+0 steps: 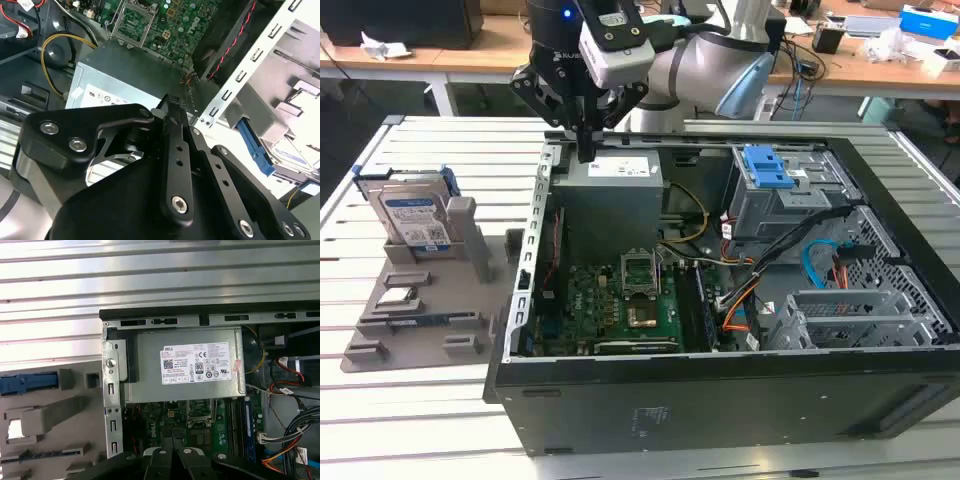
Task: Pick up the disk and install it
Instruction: 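Reach for the disk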
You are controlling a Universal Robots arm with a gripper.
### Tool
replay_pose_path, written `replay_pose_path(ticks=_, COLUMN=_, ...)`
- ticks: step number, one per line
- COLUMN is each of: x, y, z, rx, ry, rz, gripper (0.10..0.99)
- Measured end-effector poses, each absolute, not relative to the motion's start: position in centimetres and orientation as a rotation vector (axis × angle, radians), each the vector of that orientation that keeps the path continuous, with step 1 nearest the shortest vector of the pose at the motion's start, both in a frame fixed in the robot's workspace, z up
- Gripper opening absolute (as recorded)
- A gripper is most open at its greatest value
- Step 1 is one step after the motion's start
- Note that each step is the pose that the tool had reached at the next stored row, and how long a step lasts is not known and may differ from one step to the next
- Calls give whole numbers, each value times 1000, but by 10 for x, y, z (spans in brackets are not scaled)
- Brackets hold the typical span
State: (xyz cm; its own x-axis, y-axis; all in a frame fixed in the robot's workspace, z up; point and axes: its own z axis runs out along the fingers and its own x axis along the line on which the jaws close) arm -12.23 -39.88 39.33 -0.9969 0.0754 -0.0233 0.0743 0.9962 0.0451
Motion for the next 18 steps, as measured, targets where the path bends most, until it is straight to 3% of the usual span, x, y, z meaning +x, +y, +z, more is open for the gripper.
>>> replay_pose_path(ticks=18, x=-182, y=-399, z=393, rx=117, ry=3114, rz=69, gripper=106)
